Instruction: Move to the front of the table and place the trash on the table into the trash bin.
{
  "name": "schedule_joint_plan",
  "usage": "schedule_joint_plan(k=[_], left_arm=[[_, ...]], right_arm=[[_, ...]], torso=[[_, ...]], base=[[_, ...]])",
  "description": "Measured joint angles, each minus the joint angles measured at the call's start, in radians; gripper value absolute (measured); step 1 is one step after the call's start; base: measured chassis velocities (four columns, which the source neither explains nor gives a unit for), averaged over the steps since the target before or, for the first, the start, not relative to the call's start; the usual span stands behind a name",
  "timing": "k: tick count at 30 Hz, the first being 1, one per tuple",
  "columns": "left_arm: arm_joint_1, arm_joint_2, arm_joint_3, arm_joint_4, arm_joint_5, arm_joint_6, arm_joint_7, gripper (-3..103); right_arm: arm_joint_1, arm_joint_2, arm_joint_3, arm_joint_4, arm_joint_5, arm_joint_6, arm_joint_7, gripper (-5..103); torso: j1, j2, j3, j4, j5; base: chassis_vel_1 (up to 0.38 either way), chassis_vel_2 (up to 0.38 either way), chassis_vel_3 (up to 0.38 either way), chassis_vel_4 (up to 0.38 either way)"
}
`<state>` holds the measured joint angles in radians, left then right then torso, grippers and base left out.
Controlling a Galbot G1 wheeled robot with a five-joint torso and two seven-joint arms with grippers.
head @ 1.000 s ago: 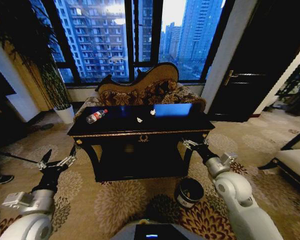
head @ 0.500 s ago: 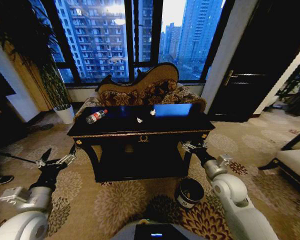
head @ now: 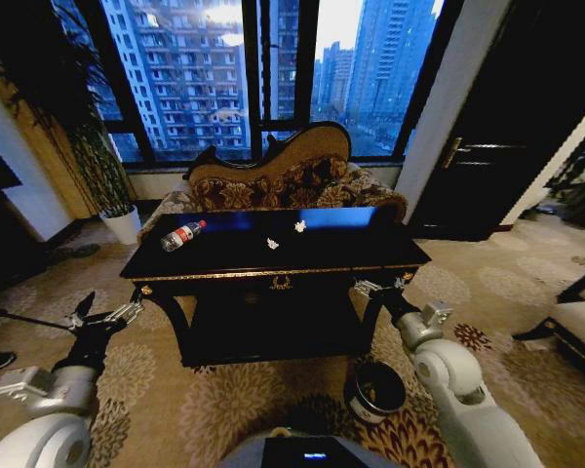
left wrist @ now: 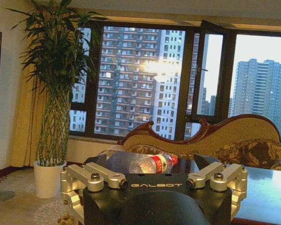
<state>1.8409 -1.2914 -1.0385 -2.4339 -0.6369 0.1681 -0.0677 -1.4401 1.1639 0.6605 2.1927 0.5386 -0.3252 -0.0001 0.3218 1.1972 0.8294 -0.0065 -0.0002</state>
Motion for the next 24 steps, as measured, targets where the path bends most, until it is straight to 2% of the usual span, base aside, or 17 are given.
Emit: schedule_joint_plan(k=[24], left_arm=[[0.008, -0.025, 0.01, 0.007, 0.011, -0.016, 0.005, 100]], right_arm=[[-0.016, 0.003, 0.001, 0.006, -0.015, 0.007, 0.0, 100]], torso=[[0.0, 0.0, 0.0, 0.0, 0.0001]], base=[[-0.113, 0.11, 0.114, -0.11]])
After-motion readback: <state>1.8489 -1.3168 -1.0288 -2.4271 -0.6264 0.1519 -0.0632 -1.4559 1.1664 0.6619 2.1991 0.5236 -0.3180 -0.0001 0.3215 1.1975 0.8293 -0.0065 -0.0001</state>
